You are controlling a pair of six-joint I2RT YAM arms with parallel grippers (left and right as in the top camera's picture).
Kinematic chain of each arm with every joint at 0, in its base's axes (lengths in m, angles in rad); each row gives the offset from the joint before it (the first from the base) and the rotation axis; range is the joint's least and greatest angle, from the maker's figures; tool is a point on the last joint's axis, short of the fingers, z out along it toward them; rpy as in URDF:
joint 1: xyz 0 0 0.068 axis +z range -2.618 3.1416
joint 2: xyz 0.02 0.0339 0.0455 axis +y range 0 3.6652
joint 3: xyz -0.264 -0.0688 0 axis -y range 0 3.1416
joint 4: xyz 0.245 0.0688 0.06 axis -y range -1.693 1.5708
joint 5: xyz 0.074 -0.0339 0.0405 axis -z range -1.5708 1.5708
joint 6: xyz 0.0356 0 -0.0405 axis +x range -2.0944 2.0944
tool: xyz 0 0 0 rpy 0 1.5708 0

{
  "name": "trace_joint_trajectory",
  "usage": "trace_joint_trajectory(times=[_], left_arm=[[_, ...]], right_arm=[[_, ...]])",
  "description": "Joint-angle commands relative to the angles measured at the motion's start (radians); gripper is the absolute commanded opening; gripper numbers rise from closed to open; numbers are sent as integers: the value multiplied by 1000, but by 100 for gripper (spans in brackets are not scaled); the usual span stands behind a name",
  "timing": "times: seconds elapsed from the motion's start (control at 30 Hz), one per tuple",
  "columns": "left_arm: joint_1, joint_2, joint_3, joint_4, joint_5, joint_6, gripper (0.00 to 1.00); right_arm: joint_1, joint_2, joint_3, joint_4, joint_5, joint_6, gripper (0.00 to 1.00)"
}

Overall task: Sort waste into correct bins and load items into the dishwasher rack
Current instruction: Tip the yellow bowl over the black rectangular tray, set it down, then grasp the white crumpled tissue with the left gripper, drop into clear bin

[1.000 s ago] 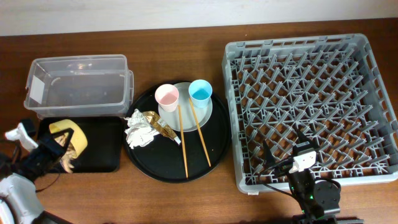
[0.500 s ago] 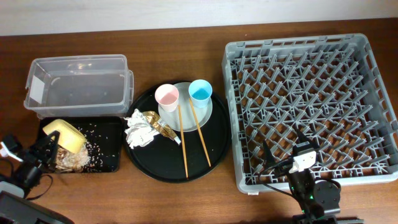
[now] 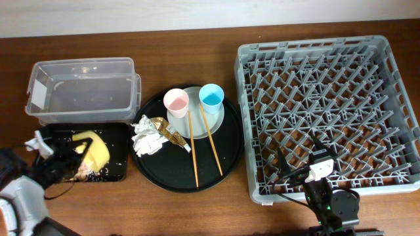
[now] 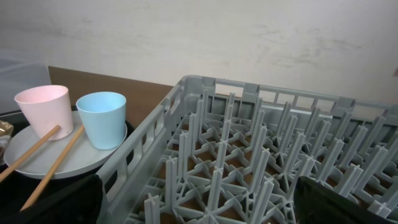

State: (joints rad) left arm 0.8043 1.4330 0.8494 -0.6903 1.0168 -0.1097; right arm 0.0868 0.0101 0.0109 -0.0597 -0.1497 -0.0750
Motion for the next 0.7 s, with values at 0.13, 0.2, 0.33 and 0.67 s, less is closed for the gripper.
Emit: trace_joint_trajectory(times=[0.13,0.2,0.33,0.67], left_arm=[[-459,-65,4,27,-760,1,22],[-468,-65,27,6,-760,-2,56],[-480,-72,216,-193,-763,-2,59],[-1062,80,173,-103,-1215,-272,52]], right_arm=[[6,-6,-5,-5,4,5,98],[6,-6,-5,-5,4,5,98],[6,-6,-5,-5,4,5,99],[6,-6,-5,-5,4,5,98]])
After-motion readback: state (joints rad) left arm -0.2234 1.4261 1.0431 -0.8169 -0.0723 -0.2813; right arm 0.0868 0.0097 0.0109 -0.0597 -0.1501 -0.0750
